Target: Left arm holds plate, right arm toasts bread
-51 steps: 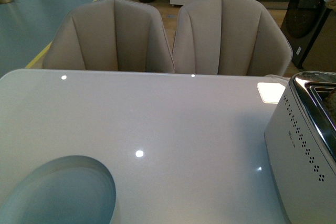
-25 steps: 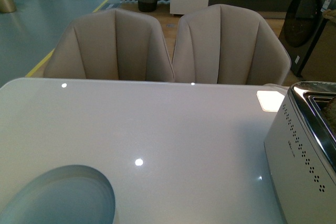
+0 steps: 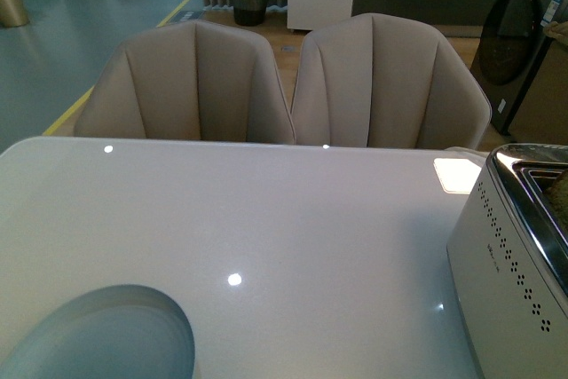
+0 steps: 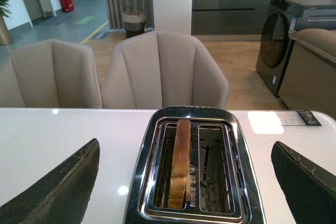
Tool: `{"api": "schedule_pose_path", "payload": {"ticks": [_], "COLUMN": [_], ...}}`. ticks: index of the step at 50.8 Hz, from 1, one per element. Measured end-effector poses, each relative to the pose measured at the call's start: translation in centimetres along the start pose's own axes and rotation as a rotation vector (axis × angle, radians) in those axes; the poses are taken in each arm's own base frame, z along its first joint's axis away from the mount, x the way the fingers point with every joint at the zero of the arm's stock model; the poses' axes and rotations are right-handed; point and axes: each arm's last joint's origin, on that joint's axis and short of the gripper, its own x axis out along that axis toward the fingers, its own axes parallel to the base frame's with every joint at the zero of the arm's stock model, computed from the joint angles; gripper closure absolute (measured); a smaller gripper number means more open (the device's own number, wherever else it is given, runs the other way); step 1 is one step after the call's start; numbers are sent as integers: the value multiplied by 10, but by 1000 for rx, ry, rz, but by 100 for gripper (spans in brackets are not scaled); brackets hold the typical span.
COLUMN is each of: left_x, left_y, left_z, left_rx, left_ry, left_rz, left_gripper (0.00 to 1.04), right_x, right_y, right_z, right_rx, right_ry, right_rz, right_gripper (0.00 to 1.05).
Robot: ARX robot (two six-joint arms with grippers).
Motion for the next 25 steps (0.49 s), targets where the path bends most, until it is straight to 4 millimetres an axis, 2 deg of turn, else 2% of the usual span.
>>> {"api": "schedule_pose_path", "payload": {"ticks": [25], "left_x": [-16], "left_y": [0], "left_z": [-3], "left_rx": [1], "left_ry": [6], "left_rz": [0], "left_gripper": [102], "right_x": [0], "right_y": [0], "right_z": [0], "right_rx": [0], "right_ry": [0], "right_rz": [0], "right_gripper": [9]}}
